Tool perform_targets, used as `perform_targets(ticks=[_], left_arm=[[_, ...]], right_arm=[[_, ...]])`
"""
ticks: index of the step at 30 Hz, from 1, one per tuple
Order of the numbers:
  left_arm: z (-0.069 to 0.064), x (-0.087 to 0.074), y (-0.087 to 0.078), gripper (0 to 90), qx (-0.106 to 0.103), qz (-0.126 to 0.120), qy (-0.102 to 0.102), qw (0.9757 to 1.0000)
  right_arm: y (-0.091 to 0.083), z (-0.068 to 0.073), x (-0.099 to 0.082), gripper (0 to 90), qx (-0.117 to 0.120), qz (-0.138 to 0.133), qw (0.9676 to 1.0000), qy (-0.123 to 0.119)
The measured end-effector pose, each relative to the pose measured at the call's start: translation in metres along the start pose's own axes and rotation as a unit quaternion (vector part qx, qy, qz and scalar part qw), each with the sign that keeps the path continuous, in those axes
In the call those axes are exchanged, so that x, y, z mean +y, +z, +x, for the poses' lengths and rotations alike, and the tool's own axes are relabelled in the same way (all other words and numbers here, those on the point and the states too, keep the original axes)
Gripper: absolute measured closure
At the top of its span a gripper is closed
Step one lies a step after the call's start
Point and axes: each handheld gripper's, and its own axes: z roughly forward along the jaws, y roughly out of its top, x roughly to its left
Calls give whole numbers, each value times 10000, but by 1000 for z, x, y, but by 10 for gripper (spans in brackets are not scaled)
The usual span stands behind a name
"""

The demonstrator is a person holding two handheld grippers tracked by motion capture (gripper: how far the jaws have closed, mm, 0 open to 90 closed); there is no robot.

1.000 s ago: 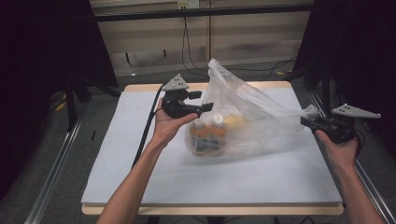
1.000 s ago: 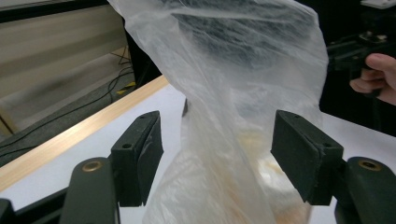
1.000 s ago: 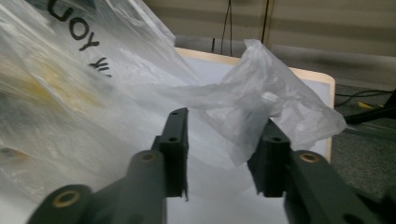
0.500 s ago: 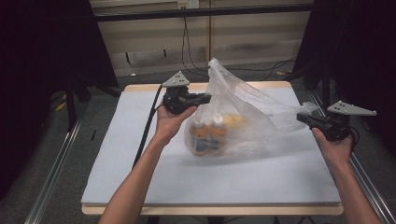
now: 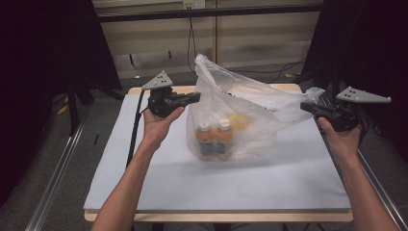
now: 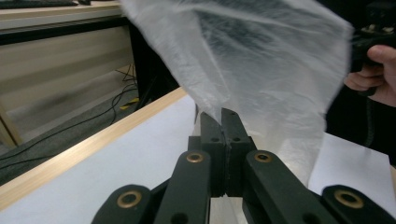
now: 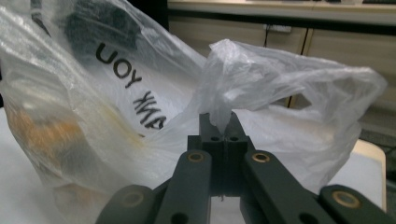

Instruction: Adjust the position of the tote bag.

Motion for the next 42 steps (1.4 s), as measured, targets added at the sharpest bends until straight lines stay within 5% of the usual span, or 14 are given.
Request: perform_targets(ticks=[1,8,19,26,42], left_arm=[[2,0,-3,900,-13,-23,8,10000],[3,-1,-12,900,98,-27,44,9999],[15,-13,-40,900,336,-17,-17,9994],[18,-27,-66,900,413,-6,-31,9991],[18,-50,-92,900,475,-77,-48,9988]], right_arm=[[-1,1,13,900,94,-247,9996,51],[-1,12,51,900,203,-512,9984,-124],[-4,21,76,900,316,-766,9964,-159],[-4,28,79,900,416,-731,9963,-158],[5,48,77,900,774,-499,9955,-221]])
